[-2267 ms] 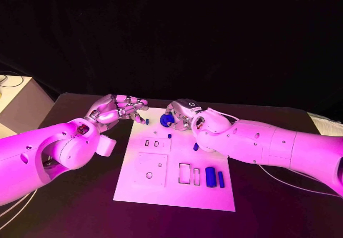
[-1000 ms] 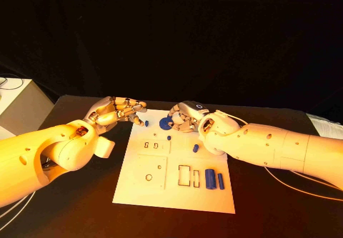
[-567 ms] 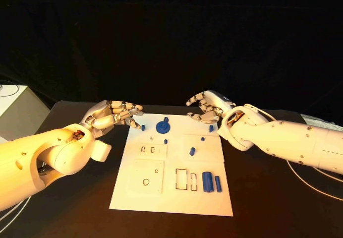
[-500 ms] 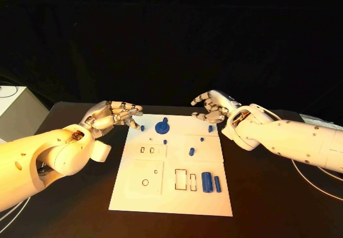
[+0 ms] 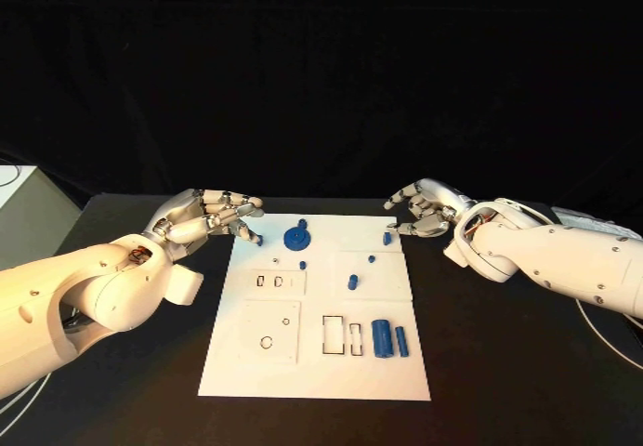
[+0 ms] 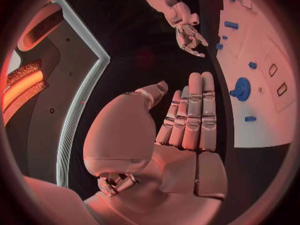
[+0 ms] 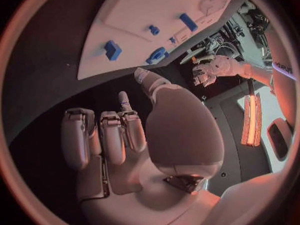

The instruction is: Assemble the parts on the task board

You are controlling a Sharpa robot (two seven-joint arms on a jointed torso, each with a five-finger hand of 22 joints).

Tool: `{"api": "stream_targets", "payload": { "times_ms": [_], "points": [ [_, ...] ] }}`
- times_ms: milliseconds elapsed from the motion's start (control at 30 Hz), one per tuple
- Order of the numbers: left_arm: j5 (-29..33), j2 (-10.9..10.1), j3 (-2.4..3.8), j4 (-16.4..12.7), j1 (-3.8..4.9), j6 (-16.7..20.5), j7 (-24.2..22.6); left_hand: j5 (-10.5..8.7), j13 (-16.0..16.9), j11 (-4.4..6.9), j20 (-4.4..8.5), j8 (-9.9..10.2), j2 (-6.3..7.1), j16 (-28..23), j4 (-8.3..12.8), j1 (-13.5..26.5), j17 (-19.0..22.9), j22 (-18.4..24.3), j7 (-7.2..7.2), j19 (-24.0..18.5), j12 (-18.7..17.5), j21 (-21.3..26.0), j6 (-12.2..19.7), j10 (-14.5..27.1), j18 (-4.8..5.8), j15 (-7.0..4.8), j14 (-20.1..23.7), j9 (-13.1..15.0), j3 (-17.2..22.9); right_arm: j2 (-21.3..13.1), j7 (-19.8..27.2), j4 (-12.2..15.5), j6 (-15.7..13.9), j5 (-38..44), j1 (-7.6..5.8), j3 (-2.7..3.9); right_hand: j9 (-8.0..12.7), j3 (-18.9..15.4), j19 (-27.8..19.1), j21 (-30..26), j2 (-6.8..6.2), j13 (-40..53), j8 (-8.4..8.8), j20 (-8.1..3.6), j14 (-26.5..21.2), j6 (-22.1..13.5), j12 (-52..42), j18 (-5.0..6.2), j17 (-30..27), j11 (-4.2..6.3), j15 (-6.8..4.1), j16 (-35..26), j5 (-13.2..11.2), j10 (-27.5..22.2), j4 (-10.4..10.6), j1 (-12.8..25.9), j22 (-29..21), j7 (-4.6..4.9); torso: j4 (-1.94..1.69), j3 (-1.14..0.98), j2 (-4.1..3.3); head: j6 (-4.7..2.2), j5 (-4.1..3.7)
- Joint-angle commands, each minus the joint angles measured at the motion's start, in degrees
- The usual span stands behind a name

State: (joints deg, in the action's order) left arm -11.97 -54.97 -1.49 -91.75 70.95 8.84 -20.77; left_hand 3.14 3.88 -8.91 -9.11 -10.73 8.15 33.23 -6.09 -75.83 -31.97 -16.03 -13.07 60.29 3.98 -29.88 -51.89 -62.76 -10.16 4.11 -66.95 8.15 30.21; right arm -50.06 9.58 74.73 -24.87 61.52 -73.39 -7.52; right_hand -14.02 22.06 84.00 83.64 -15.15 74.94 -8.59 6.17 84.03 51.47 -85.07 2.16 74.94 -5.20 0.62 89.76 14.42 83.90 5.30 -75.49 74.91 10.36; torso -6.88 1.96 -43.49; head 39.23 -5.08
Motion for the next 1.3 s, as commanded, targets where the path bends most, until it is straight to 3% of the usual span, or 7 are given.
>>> {"api": "stream_targets", "payload": {
  "times_ms": [33, 267, 533, 733, 1067, 1300],
  "points": [
    [0.1, 0.1, 0.03, 0.0, 0.01, -1.2, -0.7, 0.11, 0.1, 0.06, -0.15, 0.2, 0.07, 0.2, -0.2, 0.5, -0.1, -0.1, -0.01, -0.4, -0.3, -0.3, 0.3, 0.4, -0.09, 0.07, 0.6, 0.1, 0.0, 0.4, 1.2, -0.7, 3.3, 1.5, 0.77, 0.01, 0.2, -2.3, 2.9, -0.4, 0.59, 8.8, 0.51, 0.62, 6.0, -0.8, 0.4, -0.39, 15.1, -0.34, 0.48, 0.2, -0.3, -0.4, 0.0, -0.9, 9.7, 0.02, -0.16, 0.04, -0.01, 0.29, -0.09],
    [0.0, 0.1, 0.02, 0.1, -0.02, -1.2, -0.6, 0.11, 0.1, 0.06, -0.15, 0.2, 0.07, 0.2, -0.2, 0.5, -0.1, -0.1, -0.01, -0.4, -0.3, -0.3, 0.3, 0.4, -0.09, 0.07, 0.6, 0.1, 0.0, 1.3, 0.5, -2.6, 3.5, 2.0, 1.76, 0.0, 0.5, -6.5, 2.8, -0.6, 2.02, 8.7, 0.85, 0.81, 6.0, -1.3, 0.4, -0.35, 15.1, -0.53, 0.66, 0.2, -0.2, -0.6, 0.5, -2.3, 9.6, 0.22, -0.07, 0.17, 0.03, 0.6, 0.13],
    [-0.1, 0.0, 0.02, 0.2, -0.03, -1.3, -0.6, 0.11, 0.1, 0.06, -0.15, 0.2, 0.07, 0.2, -0.2, 0.5, -0.1, -0.1, -0.01, -0.4, -0.3, -0.3, 0.3, 0.4, -0.09, 0.07, 0.6, 0.1, 0.0, 1.9, -0.1, -3.6, 3.5, 2.4, 2.33, 0.0, 0.6, -7.6, 2.9, -0.5, 2.36, 8.7, 0.89, 0.84, 6.0, -1.3, 0.4, -0.37, 15.1, -0.57, 0.69, 0.2, -0.1, -0.6, 0.7, -2.6, 9.7, 0.25, -0.01, 0.18, 0.06, 0.98, 0.28],
    [-0.1, 0.1, 0.02, 0.3, -0.05, -1.4, -0.6, 0.11, 0.1, 0.06, -0.15, 0.2, 0.07, 0.2, -0.2, 0.5, -0.1, -0.1, -0.01, -0.4, -0.3, -0.3, 0.3, 0.4, -0.09, 0.07, 0.6, 0.1, 0.0, 2.5, -0.6, -4.4, 3.2, 2.6, 2.5, 0.0, 0.6, -7.9, 3.0, -0.3, 2.81, 8.9, 0.81, 0.84, 6.0, -1.2, 0.3, -0.42, 15.1, -0.55, 0.69, 0.2, 0.0, -0.4, 0.9, -2.9, 9.8, 0.22, -0.01, 0.2, 0.05, 1.14, 0.29],
    [-0.2, 0.2, 0.01, 0.5, -0.12, -1.4, -0.5, 0.11, 0.1, 0.06, -0.15, 0.2, 0.07, 0.2, -0.2, 0.5, -0.1, -0.1, -0.01, -0.4, -0.3, -0.3, 0.3, 0.4, -0.09, 0.07, 0.6, 0.1, 0.0, 3.4, -0.8, -5.0, 3.7, 3.1, 3.53, -0.01, 0.3, -7.4, 3.1, -0.1, 4.07, 9.4, -0.78, 0.49, 6.0, 1.5, -0.2, -0.47, 15.1, 0.08, 0.21, 0.2, 0.2, 0.3, 1.2, -3.8, 10.0, -0.49, 0.02, 0.11, 0.03, 1.57, 0.46],
    [-0.4, 0.2, 0.0, 0.6, -0.13, -1.5, -0.5, 0.11, 0.1, 0.06, -0.15, 0.2, 0.07, 0.2, -0.2, 0.5, -0.1, -0.1, -0.01, -0.4, -0.3, -0.3, 0.3, 0.4, -0.09, 0.07, 0.6, 0.1, 0.0, 3.7, -0.8, -5.2, 3.8, 3.2, 3.73, -0.01, 0.1, -6.6, 3.2, 0.1, 4.42, 9.8, -1.47, 0.22, 6.0, 2.5, -0.5, -0.53, 15.1, 0.41, -0.08, 0.2, 0.1, 0.7, 1.4, -3.9, 10.2, -0.84, -0.02, 0.18, 0.06, 1.79, 0.45]
  ]
}}
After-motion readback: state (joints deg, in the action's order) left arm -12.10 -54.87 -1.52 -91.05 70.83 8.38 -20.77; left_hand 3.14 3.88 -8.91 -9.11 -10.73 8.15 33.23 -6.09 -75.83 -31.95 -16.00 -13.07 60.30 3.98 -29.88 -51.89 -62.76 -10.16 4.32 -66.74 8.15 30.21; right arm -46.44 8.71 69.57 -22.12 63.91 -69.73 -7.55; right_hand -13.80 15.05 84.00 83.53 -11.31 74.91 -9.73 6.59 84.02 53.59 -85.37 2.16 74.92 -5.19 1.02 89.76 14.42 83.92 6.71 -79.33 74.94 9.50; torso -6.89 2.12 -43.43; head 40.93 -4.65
